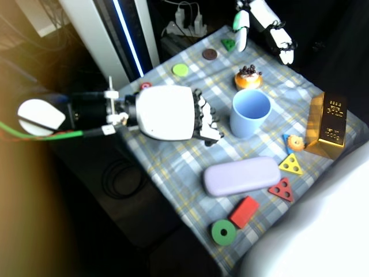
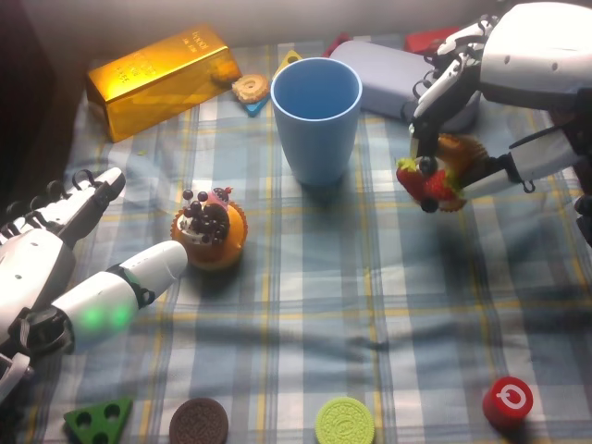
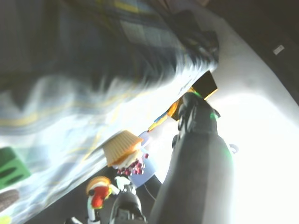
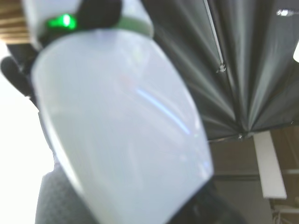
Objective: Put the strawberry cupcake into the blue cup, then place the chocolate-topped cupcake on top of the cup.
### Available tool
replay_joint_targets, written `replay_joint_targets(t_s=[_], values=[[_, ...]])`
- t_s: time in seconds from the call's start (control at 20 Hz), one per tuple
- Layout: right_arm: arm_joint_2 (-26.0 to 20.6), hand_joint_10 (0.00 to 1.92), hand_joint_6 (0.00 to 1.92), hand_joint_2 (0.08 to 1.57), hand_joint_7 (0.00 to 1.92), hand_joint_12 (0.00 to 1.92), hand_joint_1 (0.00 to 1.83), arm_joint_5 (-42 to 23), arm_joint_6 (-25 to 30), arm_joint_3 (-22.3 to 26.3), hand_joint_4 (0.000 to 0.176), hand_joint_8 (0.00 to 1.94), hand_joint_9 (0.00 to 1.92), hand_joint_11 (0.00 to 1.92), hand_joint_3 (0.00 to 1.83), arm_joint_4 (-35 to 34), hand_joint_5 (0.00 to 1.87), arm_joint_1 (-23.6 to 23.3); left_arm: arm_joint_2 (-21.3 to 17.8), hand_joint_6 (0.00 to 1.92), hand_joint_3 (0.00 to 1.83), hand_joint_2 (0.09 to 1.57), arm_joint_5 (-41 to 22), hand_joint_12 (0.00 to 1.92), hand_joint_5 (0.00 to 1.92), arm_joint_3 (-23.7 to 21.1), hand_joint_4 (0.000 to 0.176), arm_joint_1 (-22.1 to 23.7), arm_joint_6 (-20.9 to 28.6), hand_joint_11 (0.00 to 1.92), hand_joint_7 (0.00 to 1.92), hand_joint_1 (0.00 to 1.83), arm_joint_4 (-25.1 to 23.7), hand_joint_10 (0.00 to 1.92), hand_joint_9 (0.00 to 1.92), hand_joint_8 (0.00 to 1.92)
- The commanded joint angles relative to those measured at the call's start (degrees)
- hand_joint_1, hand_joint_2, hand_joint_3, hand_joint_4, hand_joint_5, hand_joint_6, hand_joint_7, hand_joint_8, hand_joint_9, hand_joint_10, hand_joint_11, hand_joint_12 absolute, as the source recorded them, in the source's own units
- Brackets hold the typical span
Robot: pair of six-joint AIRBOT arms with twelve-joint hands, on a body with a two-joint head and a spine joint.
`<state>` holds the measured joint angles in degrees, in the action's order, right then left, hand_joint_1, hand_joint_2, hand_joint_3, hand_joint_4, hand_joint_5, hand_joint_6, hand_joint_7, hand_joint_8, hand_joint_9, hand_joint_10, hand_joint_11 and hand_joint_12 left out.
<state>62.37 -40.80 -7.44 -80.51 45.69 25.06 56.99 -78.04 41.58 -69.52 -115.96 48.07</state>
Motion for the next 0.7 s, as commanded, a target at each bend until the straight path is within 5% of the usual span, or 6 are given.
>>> replay_joint_targets(t_s=[0.0,0.2,0.45,0.5,0.55,0.65], values=[[-0.39,0.03,1.08,1.14,1.01,0.89,1.05,-4.98,0.51,0.17,0.035,0.03,0.93,0.51,0.00,-3.16,0.92,-0.16,-0.10,0.00,0.00,1.02,-6.59,0.44,0.14,-0.02,0.133,0.23,0.13,0.00,0.15,0.12,-2.56,0.00,0.18,0.00],[-0.52,0.02,1.12,1.15,1.01,0.89,1.03,-4.98,0.51,0.24,0.066,0.01,0.99,0.59,0.00,-2.99,0.89,0.20,-0.11,0.00,0.00,1.03,-6.51,0.29,0.12,0.00,0.139,0.25,0.13,0.00,0.12,0.12,-2.48,0.01,0.14,0.00],[-0.53,0.00,1.09,1.15,1.01,0.84,1.08,-4.53,0.51,0.29,0.000,0.00,0.99,0.64,0.00,-2.57,0.91,0.23,-0.13,0.00,0.00,1.03,-6.51,0.32,0.10,0.00,0.124,0.24,0.13,0.00,0.11,0.12,-2.48,0.00,0.15,0.00],[-0.53,0.01,1.04,1.14,1.02,0.83,1.19,-4.43,0.51,0.29,0.000,0.80,1.02,0.67,0.00,-2.54,0.90,0.29,-0.13,0.00,0.00,1.03,-6.51,0.27,0.10,0.00,0.123,0.24,0.13,0.00,0.10,0.14,-2.48,0.00,0.14,0.00],[-0.53,0.00,1.07,1.14,0.90,0.81,1.12,-4.38,0.51,0.29,0.000,0.40,0.98,0.65,0.00,-2.51,0.91,0.33,-0.11,0.00,0.00,1.03,-6.51,0.35,0.10,0.00,0.124,0.24,0.13,0.00,0.11,0.14,-2.48,0.00,0.15,0.00],[-0.57,0.00,0.15,1.07,0.95,0.76,1.09,-4.28,0.51,0.28,0.000,0.06,0.96,0.67,0.00,-2.44,0.81,0.35,-0.12,0.00,0.00,1.04,-6.50,0.45,0.10,0.00,0.109,0.24,0.13,0.00,0.12,0.10,-2.48,0.01,0.17,0.00]])
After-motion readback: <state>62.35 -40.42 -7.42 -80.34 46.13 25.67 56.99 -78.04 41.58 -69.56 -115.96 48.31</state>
